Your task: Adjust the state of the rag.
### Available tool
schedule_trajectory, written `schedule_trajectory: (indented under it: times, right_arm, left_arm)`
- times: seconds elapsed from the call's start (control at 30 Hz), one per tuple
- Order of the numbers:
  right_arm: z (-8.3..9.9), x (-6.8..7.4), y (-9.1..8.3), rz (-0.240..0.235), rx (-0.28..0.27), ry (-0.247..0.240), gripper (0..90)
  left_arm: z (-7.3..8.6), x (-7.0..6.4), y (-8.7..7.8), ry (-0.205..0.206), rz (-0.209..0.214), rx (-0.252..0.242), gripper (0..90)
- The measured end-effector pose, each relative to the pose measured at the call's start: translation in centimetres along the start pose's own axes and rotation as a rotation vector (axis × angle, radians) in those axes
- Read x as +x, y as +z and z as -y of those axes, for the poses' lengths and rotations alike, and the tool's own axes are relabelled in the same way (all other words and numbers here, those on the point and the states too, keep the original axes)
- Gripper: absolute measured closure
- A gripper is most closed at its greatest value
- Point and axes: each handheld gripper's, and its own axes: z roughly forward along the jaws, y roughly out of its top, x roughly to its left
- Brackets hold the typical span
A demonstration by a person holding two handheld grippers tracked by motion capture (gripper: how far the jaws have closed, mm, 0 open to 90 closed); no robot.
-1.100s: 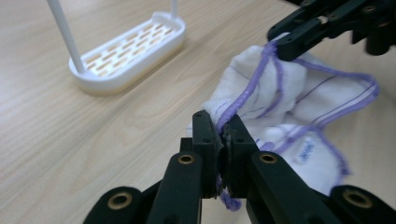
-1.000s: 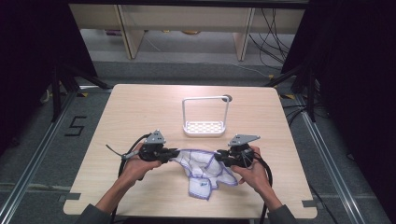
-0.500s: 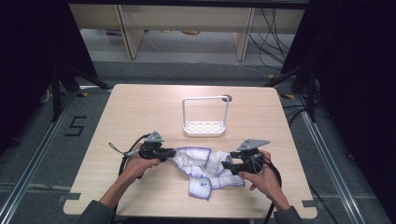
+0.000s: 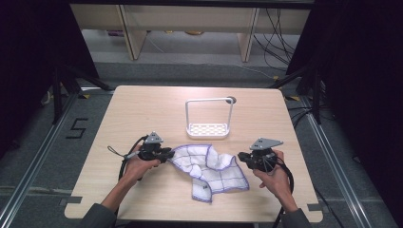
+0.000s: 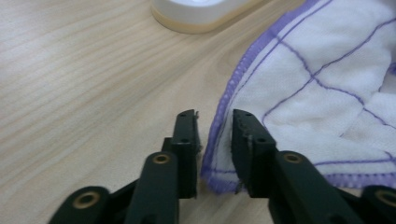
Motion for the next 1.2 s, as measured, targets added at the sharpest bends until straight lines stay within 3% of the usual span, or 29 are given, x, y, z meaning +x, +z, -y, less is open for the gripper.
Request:
schedule_trajectory:
  times: [0.03,0.07,0.1,0.13,0.17,0.2,0.3,0.33,0.37,0.4,0.47,0.5,0.57,0.6,0.67,0.7,0.77,0.83,0.87,0.97,1.13,1.17,1.2]
  right_arm:
    - [0.0,0.0,0.0,0.000,0.000,0.000,77.9]
    - [-0.2,0.4,0.2,-0.007,-0.025,-0.003,72.0]
    - [-0.7,1.2,0.3,-0.025,-0.029,-0.010,62.3]
    - [-1.2,2.0,0.6,-0.035,-0.035,-0.032,55.3]
    - [-1.2,2.0,0.6,-0.035,-0.035,-0.032,55.3]
    - [-1.6,3.3,1.1,-0.067,-0.024,-0.043,49.4]
    - [-1.7,4.5,1.7,-0.080,0.007,-0.029,45.2]
    - [-1.8,5.3,2.6,-0.072,0.031,-0.074,43.3]
    - [-1.8,5.3,2.6,-0.072,0.031,-0.074,43.3]
    - [-1.8,5.9,3.2,-0.050,0.051,-0.058,43.2]
    - [-1.8,6.0,3.5,-0.035,0.054,-0.062,43.2]
    - [-1.9,6.1,3.9,-0.019,0.073,-0.060,43.5]
    - [-2.0,5.9,4.8,-0.012,0.102,-0.079,59.2]
    - [-1.9,5.7,5.1,-0.015,0.088,-0.089,67.5]
    - [-2.0,5.5,5.1,-0.031,0.102,-0.067,76.8]
    - [-2.0,5.4,4.9,-0.038,0.093,-0.045,79.3]
    - [-2.2,5.0,4.6,-0.037,0.064,-0.051,80.9]
    - [-2.4,4.8,4.4,-0.044,0.051,-0.026,81.1]
    - [-2.4,4.0,4.3,-0.053,0.022,0.007,81.1]
    - [-2.3,3.4,4.2,-0.065,0.034,0.028,81.0]
    - [-1.9,2.7,4.4,-0.088,0.053,0.093,80.9]
    - [-1.9,2.4,4.5,-0.087,0.048,0.077,80.8]
    - [-1.8,2.5,4.6,-0.092,0.027,0.091,80.7]
  left_arm:
    - [0.0,0.0,0.0,0.000,0.000,0.000,65.4]
    - [-0.1,0.1,-0.2,-0.027,-0.004,-0.017,65.4]
    - [-0.2,0.2,-0.5,-0.037,-0.013,-0.013,57.5]
    - [-0.2,0.1,-1.2,-0.046,-0.015,-0.024,55.4]
    - [-0.2,0.1,-1.2,-0.046,-0.015,-0.024,54.0]
    - [-0.3,-0.4,-2.0,-0.050,-0.026,-0.038,51.5]
    - [-0.2,-1.4,-2.9,-0.070,-0.013,-0.057,47.6]
    - [0.0,-2.2,-3.5,-0.070,-0.006,-0.076,44.6]
    - [0.1,-2.5,-4.0,-0.058,-0.009,-0.068,44.6]
    - [0.3,-3.7,-4.7,-0.075,0.003,-0.099,41.9]
    - [0.5,-4.3,-5.2,-0.076,0.008,-0.100,41.8]
    - [0.7,-4.9,-5.5,-0.082,0.025,-0.104,41.4]
    - [1.3,-6.7,-5.8,-0.068,0.072,-0.097,41.3]
    - [1.5,-7.4,-5.7,-0.067,0.080,-0.099,41.3]
    - [1.7,-8.9,-5.3,-0.062,0.114,-0.092,41.3]
    - [1.8,-9.7,-5.0,-0.072,0.129,-0.114,41.6]
    - [1.8,-10.3,-4.8,-0.061,0.136,-0.111,42.4]
    - [1.7,-11.4,-4.1,-0.044,0.157,-0.100,42.7]
    - [1.7,-12.2,-3.4,-0.036,0.172,-0.098,43.0]
    - [1.6,-13.1,-2.6,-0.034,0.190,-0.088,43.1]
    - [1.6,-15.7,-1.0,0.022,0.213,-0.080,42.7]
    - [1.7,-16.2,-0.7,0.035,0.223,-0.076,43.5]
    - [1.8,-16.6,-0.4,0.036,0.220,-0.079,43.9]
